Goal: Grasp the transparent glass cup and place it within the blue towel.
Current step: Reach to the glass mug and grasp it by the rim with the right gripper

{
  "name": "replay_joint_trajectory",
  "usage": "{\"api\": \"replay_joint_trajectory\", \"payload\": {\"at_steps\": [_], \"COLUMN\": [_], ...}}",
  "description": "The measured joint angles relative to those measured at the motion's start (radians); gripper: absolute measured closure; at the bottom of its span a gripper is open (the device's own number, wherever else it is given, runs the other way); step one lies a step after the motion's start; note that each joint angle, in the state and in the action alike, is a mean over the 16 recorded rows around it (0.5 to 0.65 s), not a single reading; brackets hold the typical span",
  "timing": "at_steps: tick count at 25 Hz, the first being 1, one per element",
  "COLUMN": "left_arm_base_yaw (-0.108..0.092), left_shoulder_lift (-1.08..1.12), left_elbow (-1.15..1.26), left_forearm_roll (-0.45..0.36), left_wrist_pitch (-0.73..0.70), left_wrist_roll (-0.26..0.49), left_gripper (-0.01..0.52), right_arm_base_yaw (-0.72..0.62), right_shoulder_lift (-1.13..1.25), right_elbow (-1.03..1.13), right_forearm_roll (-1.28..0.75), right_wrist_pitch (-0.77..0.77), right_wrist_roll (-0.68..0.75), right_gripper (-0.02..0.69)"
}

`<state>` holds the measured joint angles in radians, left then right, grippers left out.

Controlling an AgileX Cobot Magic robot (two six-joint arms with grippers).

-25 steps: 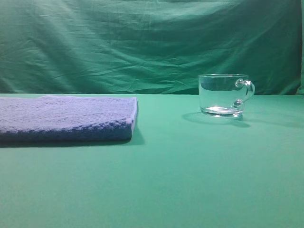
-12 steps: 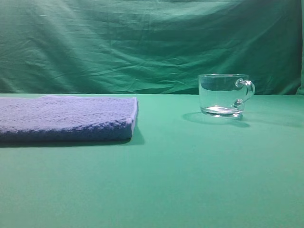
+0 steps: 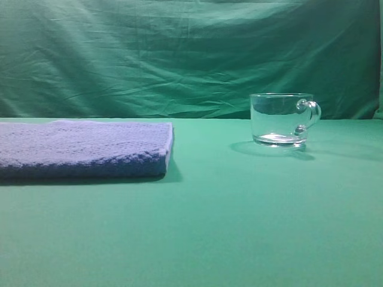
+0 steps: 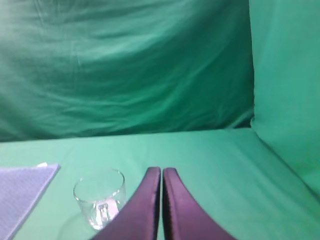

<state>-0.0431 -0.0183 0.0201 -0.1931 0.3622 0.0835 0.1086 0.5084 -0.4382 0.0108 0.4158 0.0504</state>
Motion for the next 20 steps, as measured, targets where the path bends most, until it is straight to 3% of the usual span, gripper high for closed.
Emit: {"api": "replay_joint_trajectory", "payload": {"at_steps": [8,11,14,20], "left_arm_base_yaw": [0.000,0.000,0.000,0.000], "left_shoulder_lift": [0.000,0.000,0.000,0.000], "left_elbow": [0.000,0.000,0.000,0.000], "left_forearm_roll": [0.000,0.000,0.000,0.000], "left_wrist_pitch": [0.000,0.000,0.000,0.000], "left_wrist_roll": [0.000,0.000,0.000,0.000], "left_gripper": [0.514,0.514,0.514,0.514], "right_arm_base_yaw": [0.067,0.104,0.141,0.193], "right_shoulder_lift": [0.396,0.546,0.686,0.916], "right_elbow": [-0.236,-0.332,-0.419,-0.544], "right_forearm_roll": [0.019,0.025,0.028,0.031], "right_wrist_pitch": [0.226,0.291,0.335,0.335], "right_wrist_roll": [-0.083,-0.121,-0.162,-0.219], "right_gripper": [0.662,0.631,0.555,0.319]}}
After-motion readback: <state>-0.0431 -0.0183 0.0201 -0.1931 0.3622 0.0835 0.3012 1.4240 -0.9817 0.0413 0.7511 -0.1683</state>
